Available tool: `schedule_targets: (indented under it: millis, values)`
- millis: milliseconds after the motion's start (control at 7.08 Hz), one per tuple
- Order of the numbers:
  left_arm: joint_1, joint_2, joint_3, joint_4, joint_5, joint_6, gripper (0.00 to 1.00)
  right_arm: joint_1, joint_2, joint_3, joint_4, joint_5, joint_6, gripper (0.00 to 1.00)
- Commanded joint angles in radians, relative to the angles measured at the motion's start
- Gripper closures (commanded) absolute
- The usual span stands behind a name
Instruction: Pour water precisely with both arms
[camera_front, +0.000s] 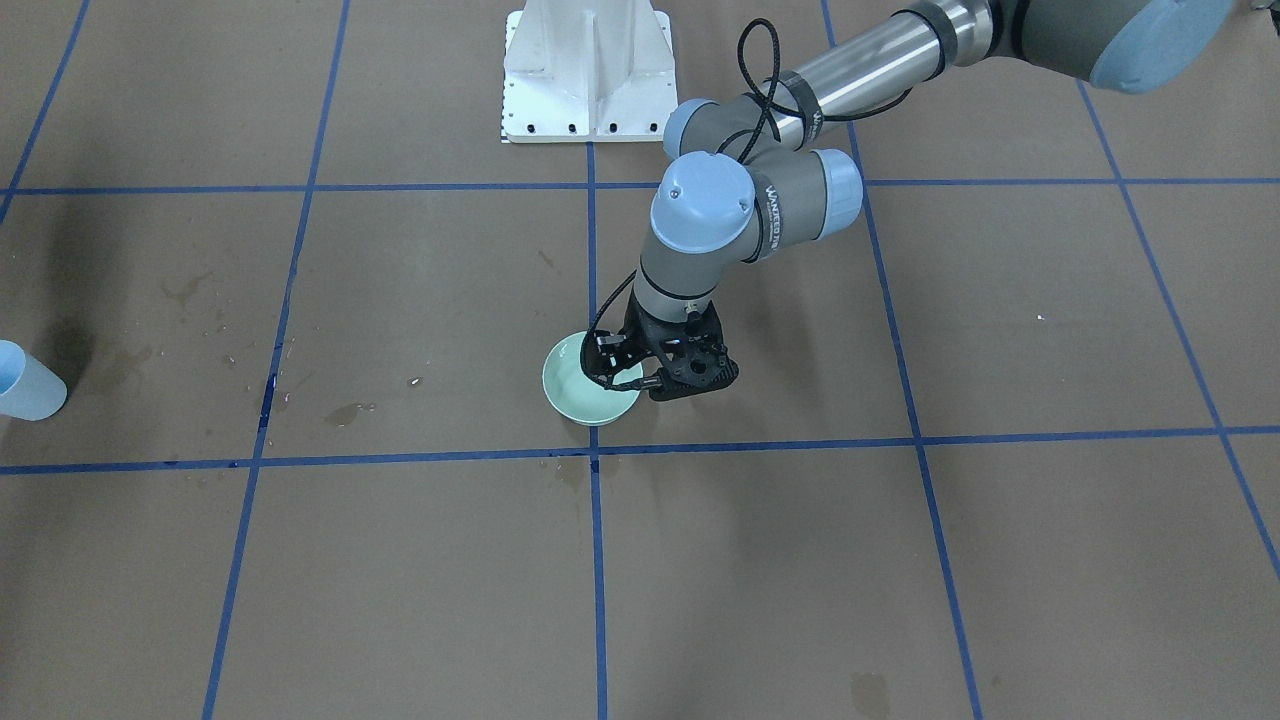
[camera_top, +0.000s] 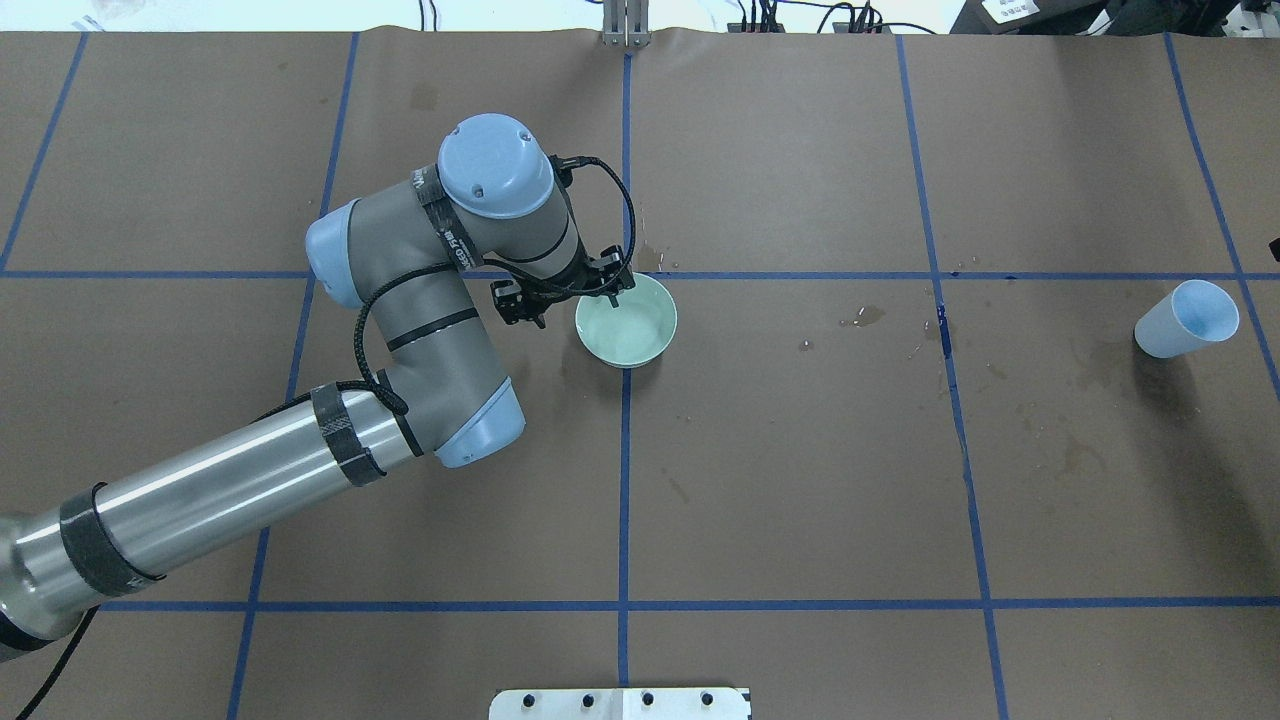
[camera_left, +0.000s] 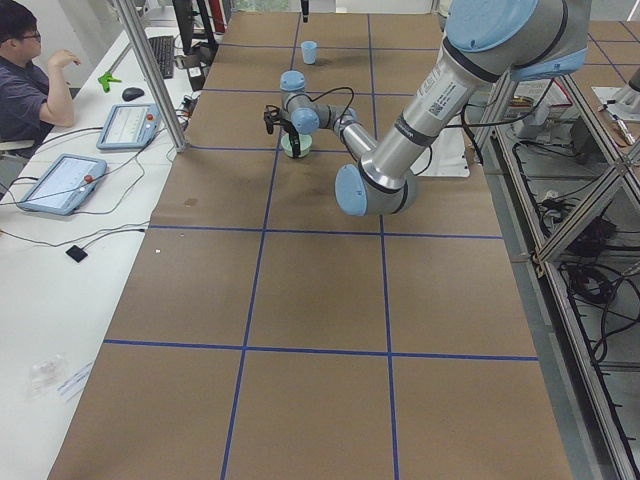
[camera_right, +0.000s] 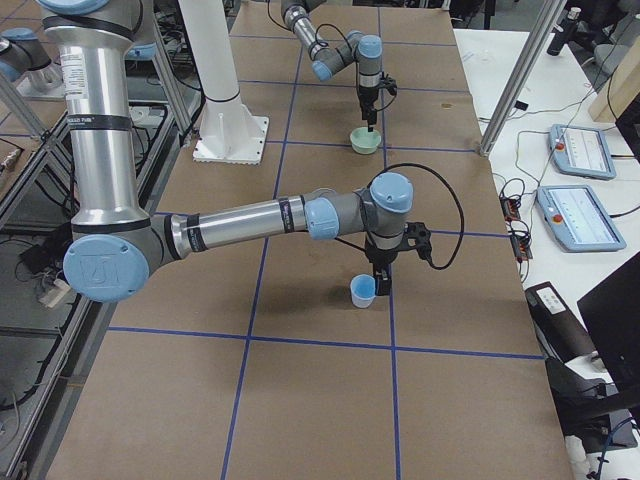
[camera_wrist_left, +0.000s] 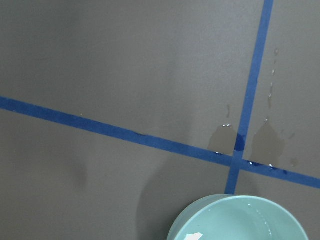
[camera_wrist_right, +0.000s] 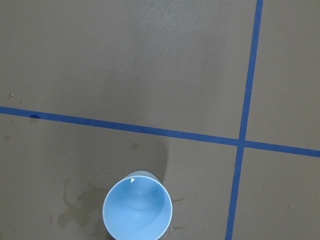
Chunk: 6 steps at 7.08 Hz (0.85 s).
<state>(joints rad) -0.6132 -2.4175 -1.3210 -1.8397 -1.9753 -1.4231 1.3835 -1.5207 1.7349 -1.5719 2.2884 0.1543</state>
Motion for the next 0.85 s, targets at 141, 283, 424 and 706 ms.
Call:
schedule_targets:
  millis: [141, 283, 424, 706]
  values:
    - [0.023, 0.002, 0.009, 0.0, 0.001, -0.002, 0.29, 0.0, -0.002, -0.012, 0.0, 0.008, -0.001, 0.01]
    - [0.026, 0.002, 0.011, 0.0, 0.001, -0.003, 0.36, 0.0, -0.003, -0.012, 0.0, 0.008, -0.001, 0.01]
    - [0.027, -0.002, 0.016, -0.001, 0.001, -0.007, 0.5, 0.0, -0.001, -0.015, 0.0, 0.008, -0.001, 0.01]
    - [0.036, -0.003, 0.016, 0.002, 0.003, -0.014, 0.97, 0.0, -0.001, -0.017, 0.0, 0.006, -0.001, 0.01]
